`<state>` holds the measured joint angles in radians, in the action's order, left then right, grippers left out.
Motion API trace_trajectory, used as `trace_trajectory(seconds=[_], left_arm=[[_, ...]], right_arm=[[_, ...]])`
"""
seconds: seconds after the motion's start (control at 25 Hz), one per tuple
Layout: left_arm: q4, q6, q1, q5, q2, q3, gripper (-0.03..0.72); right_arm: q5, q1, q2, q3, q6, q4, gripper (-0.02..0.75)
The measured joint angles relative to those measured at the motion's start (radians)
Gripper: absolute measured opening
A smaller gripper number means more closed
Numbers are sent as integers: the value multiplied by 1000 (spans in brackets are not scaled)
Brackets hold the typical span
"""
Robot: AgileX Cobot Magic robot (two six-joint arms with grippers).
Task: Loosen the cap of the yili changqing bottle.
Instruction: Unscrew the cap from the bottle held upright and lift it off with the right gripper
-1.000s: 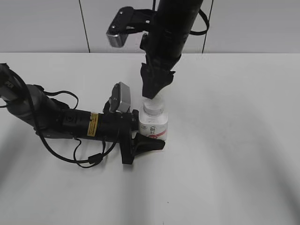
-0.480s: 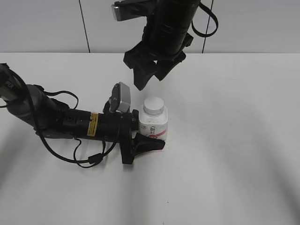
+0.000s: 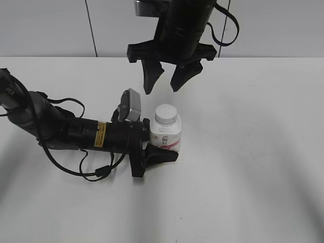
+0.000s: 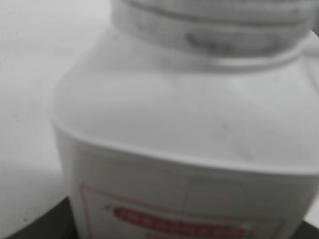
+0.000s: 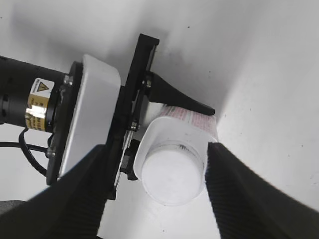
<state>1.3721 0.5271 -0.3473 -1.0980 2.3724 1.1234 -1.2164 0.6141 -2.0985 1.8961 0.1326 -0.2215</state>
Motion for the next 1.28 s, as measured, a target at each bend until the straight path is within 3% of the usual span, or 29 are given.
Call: trace_trajectory(seconds=[1.28], left_arm=[[0, 1, 0, 0, 0, 0, 406]], right_arm=[[-1, 0, 0, -57, 102, -37, 482]])
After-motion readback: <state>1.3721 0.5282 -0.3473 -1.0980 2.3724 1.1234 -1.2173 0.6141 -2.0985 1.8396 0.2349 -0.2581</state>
